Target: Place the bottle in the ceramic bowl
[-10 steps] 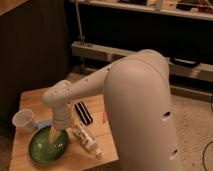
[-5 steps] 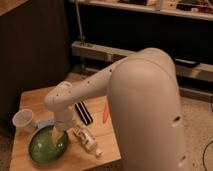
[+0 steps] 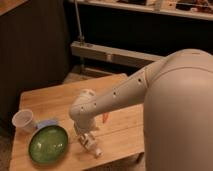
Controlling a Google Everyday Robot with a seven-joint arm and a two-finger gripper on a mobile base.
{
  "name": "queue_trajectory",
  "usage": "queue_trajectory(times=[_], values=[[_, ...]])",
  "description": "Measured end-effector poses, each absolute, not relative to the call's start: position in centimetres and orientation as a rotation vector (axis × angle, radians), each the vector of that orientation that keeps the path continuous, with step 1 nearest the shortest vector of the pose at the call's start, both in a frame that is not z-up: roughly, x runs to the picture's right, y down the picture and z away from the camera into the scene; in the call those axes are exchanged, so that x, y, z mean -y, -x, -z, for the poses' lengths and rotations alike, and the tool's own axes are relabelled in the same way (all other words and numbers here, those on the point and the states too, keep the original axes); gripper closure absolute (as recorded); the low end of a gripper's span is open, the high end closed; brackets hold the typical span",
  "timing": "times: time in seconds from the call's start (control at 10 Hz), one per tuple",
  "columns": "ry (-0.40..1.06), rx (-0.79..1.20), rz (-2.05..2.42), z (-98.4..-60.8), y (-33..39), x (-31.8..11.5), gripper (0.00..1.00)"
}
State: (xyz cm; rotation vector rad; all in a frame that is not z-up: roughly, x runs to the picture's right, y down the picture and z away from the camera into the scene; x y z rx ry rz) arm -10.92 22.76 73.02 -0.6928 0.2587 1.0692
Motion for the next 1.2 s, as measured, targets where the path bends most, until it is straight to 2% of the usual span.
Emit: queue_trajectory(times=[0.6,0.9,1.1,1.2], values=[[0.714,-0.250,-1.007,-79.2,14.5,-23.7,0.20],[0.741,-0.262,-1.002,-80.2,14.1,-24.7,0.21],[0.755,-0.266,-1.011,-80.2,13.7,-24.9,0.34],[0.763,-0.268,-1.018,-80.1,13.5,-24.9,0.47]])
